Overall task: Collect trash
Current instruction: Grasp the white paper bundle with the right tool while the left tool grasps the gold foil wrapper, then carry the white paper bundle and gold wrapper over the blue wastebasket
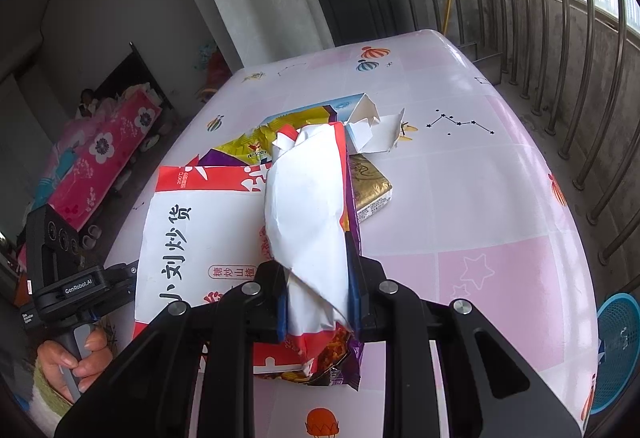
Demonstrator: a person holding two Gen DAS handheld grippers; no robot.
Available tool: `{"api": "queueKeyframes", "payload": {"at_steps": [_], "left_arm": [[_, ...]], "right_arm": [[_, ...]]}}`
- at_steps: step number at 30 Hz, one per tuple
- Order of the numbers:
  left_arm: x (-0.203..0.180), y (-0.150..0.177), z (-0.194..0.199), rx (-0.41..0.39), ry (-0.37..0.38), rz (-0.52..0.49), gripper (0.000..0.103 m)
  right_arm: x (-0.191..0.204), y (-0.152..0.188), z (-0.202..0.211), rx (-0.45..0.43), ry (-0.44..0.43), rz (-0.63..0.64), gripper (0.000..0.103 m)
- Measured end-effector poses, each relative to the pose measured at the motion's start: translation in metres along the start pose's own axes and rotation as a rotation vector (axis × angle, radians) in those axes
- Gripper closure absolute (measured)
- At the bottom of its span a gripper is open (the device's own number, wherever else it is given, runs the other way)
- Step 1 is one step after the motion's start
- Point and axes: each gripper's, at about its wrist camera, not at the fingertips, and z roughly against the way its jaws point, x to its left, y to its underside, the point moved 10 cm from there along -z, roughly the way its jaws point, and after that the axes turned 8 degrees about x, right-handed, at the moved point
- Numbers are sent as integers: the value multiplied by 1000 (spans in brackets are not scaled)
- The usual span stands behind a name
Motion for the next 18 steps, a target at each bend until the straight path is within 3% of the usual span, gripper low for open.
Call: {"api": "queueKeyframes", "payload": {"at_steps": [18], "left_arm": [[-13,-9,60,-163,-13,-45,94]], "right_arm": [[7,-10,25,-57,-158,-81,83]]}}
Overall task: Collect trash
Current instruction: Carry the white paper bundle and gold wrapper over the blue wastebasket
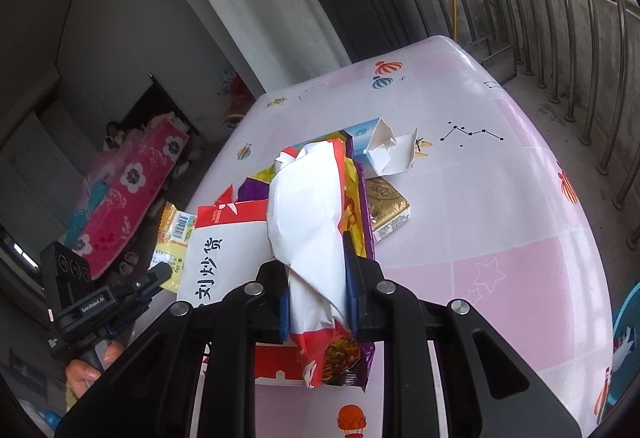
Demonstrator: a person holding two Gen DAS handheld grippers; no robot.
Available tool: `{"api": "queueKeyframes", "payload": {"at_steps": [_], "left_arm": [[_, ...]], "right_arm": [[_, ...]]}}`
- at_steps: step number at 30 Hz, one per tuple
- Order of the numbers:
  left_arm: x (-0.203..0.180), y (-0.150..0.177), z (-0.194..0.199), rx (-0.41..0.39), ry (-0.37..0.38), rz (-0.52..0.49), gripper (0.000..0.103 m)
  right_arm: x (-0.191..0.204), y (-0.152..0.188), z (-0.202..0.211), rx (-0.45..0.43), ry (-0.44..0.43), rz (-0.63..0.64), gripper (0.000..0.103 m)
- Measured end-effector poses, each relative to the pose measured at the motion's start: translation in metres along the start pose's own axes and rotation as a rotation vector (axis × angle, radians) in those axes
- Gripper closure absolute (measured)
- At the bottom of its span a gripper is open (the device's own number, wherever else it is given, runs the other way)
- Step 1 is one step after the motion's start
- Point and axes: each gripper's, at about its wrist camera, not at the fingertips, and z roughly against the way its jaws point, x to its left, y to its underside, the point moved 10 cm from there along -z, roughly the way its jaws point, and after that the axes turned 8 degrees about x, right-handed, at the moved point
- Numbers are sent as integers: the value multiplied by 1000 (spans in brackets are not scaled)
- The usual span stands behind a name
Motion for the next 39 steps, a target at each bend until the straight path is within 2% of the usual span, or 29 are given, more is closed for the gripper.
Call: {"api": "queueKeyframes", "payload": {"at_steps": [7,19,25,39], "left_arm": [[-11,-5,26,-57,-1,-24,95],[-63,-6,66,-184,21,-89,96],[-88,-5,80,-215,25,-148,96],[-145,2,91,-237,125,-238,96]], "right_arm": [[4,-6,17,-34,-39,-5,83],[6,-21,63,-90,-46,10,83],[4,-25,83,-112,-24,8,83],[-31,-31,152,-205,91,-12,83]]}}
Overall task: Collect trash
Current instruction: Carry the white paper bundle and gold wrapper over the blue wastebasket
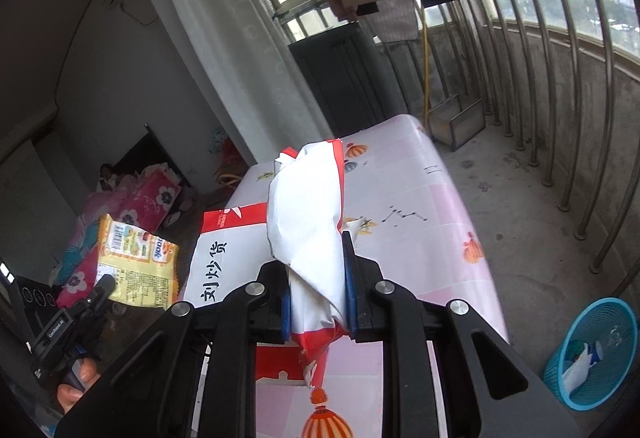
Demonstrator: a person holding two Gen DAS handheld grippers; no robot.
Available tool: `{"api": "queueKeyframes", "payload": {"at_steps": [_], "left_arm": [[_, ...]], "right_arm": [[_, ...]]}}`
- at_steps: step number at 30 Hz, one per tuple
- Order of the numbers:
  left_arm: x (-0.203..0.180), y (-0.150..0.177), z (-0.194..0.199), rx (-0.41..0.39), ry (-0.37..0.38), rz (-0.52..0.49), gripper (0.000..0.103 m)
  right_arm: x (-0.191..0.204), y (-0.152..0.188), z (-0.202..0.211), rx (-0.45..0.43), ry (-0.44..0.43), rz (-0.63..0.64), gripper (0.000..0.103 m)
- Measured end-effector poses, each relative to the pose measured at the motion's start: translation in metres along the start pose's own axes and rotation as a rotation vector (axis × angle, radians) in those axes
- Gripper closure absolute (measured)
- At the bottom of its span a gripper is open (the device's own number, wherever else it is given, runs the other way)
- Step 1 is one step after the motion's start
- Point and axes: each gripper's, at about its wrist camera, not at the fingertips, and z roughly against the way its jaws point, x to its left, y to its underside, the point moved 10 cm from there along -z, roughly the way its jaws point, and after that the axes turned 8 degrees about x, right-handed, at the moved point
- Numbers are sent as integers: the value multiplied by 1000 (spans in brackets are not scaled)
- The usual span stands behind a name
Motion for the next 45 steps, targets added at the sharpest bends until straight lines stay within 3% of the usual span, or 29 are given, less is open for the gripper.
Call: {"api": "queueKeyframes", "payload": {"at_steps": [15,25,30,34,38,45], "left_arm": [[-78,36,-46,168,101,-128,96],[-175,83,-144,435,306,-227,96],[-236,131,-201,602,390,-279,96],[-278,189,-260,801,427,-267,96],[-303,243,-306,943,420,-272,96],[-324,338,-374,1126,372,-326,96]], "right_arm": [[-97,8,61,-38,226,-57,83],[-204,33,128,-18,532,-139,83],[-261,62,138,45,616,-227,83],[-308,92,126,130,656,-299,83],[-357,122,112,194,669,-387,83],[-429,162,91,201,608,-616,83]]}}
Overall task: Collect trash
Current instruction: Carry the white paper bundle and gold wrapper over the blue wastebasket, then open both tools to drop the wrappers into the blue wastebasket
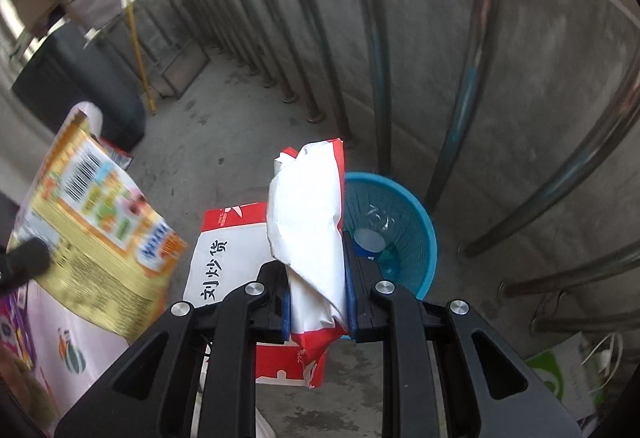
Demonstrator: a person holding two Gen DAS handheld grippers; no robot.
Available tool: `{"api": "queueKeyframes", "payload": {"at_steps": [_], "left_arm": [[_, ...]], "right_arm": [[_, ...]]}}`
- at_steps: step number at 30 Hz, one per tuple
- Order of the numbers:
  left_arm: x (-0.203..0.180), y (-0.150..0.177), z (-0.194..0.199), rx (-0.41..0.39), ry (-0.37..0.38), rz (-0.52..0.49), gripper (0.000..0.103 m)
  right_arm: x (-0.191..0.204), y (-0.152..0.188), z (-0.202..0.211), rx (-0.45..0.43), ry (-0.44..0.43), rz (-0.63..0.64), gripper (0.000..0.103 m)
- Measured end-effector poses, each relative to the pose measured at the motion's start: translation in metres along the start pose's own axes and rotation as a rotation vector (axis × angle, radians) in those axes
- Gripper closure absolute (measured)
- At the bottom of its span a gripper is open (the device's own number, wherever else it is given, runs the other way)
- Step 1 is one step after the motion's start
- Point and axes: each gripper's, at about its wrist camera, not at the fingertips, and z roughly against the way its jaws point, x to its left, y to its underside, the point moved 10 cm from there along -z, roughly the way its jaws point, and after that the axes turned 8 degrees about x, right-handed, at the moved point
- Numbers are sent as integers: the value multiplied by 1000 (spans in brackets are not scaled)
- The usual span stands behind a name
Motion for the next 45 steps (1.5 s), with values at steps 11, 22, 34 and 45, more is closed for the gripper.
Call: {"api": "queueKeyframes", "payload": {"at_steps": [11,22,34,45], "left_arm": [[70,-25,-125,178,-104,221,51],[45,-41,-53,11,-131,101,51],[37,20,127,-178,-225,7,50],[123,146,263,-358,-342,247,50]], "right_arm": [[-101,7,-110,72,-41,-324,41],[-119,16,-109,53,-41,-350,48],[25,53,-119,117,131,422,59],[-25,57,-295,517,310,169,83]]}}
